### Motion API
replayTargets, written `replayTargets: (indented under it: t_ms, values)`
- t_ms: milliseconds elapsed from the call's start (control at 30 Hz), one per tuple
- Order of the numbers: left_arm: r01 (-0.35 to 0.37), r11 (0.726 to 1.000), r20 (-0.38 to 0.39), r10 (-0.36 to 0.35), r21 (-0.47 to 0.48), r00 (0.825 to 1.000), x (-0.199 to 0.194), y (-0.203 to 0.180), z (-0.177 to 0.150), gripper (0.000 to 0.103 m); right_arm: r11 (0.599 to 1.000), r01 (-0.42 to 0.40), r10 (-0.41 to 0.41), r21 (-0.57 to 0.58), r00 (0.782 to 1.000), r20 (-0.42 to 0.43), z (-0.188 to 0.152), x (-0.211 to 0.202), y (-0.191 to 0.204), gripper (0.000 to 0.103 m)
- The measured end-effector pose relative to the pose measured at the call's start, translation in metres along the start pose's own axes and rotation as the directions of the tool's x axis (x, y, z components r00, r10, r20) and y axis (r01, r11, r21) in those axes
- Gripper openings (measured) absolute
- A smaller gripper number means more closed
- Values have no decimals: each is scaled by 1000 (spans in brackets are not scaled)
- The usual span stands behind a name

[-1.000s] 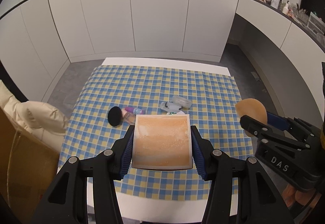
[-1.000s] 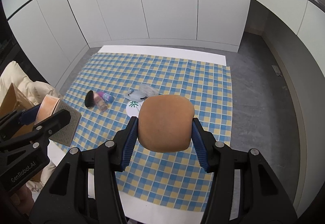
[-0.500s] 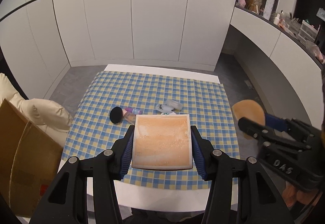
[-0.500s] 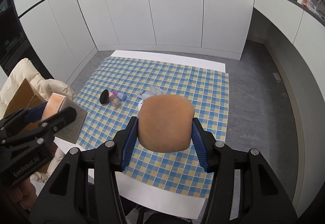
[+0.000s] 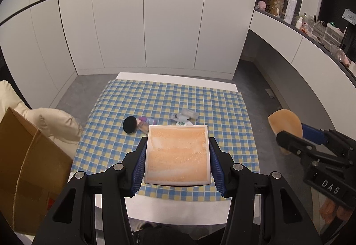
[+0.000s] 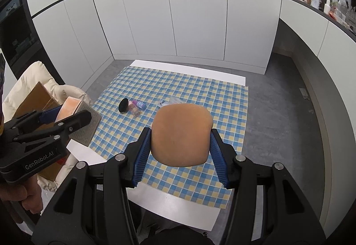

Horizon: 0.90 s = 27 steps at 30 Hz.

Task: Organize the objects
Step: 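Lift the peach compact with the left tool while the right tool lifts the tan sponge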

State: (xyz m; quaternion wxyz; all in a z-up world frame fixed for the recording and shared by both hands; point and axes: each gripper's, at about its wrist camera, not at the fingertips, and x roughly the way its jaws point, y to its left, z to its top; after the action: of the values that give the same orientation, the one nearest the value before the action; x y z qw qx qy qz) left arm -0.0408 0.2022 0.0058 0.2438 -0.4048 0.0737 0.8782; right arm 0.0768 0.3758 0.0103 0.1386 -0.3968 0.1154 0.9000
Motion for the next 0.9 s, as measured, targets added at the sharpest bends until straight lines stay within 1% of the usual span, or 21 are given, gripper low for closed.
replayTargets:
  t_ms: [100, 233, 400, 467, 633, 767, 900]
  values:
    - [-1, 1000, -3, 1, -18, 1000, 1, 6, -3, 52, 1000, 3, -3, -1, 1000, 0, -2, 2, -4, 54]
    - [-15, 1000, -12, 15, -15, 1000, 5, 12, -7, 52, 1000, 0, 0, 13, 1000, -7, 1, 10, -7, 54]
    - [-18, 1000, -21, 17, -26, 1000, 10, 25, -11, 52, 1000, -8, 8, -17, 1000, 0, 6, 13, 5, 54]
    - [-32, 999, -19, 31, -41, 999, 10, 33, -12, 52, 999, 4, -4, -35, 1000, -4, 6, 15, 10, 54]
    - [-46, 997, -18, 45, -60, 999, 10, 46, -15, 52, 1000, -14, 14, -10, 1000, -14, 8, 21, 13, 54]
    - [-59, 997, -18, 58, -53, 998, 12, 51, -17, 52, 1000, -21, 21, -11, 1000, -20, 11, 29, 15, 54]
    - [-47, 996, -30, 45, -72, 999, 16, 55, -17, 52, 999, -32, 32, -1, 999, -26, 10, 35, 18, 54]
